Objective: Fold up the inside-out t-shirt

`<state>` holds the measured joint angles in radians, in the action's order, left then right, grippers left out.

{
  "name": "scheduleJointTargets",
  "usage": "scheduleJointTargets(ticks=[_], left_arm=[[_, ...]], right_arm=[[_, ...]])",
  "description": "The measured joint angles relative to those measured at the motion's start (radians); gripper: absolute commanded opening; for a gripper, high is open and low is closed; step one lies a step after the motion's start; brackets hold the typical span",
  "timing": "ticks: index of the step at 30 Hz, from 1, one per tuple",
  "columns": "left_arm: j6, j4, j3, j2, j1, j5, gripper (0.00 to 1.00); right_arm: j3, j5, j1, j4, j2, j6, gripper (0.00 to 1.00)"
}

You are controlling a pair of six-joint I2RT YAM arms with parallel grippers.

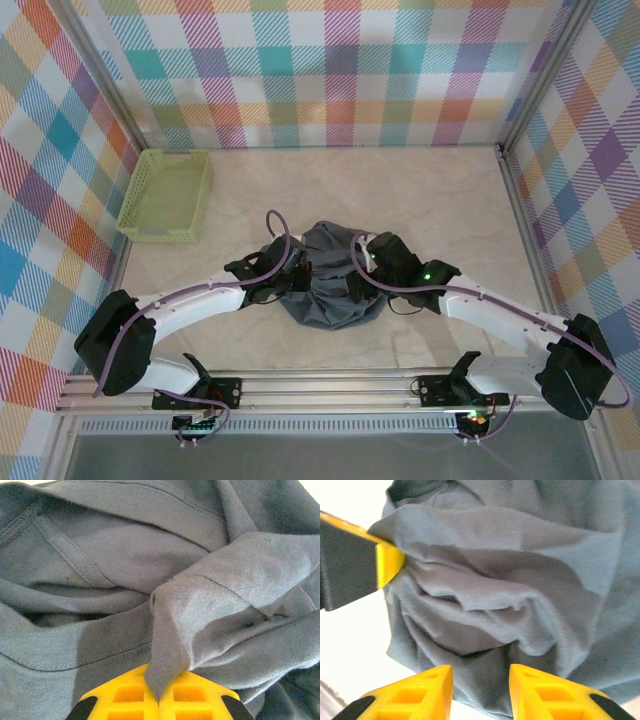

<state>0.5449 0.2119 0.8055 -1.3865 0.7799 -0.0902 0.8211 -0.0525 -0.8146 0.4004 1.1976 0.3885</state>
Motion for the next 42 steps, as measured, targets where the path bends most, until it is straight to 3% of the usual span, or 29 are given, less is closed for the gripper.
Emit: scheduleJointTargets(ticks=[8,15,22,25,28,35,42], left_arm=[[0.0,0.007,0.0,0.0,0.0,0.0,0.0],[0.0,0.008,0.0,0.0,0.0,-0.001,0.0],[0.0,0.018,0.0,0.0,0.0,0.0,0.0],[0.0,0.019,0.0,0.0,0.0,0.0,0.0],[0.0,0.019,0.0,0.0,0.0,0.0,0.0],[0.0,0.021,0.0,0.0,0.0,-0.002,0.0],[0.0,0.026,0.0,0.002,0.0,-0.04,0.0]], right_arm=[[0.018,0.011,0.008,-0.06,0.187,0.021,0.37],[0.036,0.004,0.055,-0.084,0.249,0.03,0.52],[0.049,0.032,0.076,-0.129,0.308,0.025,0.54],[0.049,0.073,0.076,-0.146,0.319,0.022,0.44],[0.051,0.083,0.071,-0.158,0.318,0.02,0.25],[0.059,-0.014,0.058,-0.126,0.309,0.014,0.02],[0.058,-0.054,0.054,-0.09,0.174,-0.002,0.0]])
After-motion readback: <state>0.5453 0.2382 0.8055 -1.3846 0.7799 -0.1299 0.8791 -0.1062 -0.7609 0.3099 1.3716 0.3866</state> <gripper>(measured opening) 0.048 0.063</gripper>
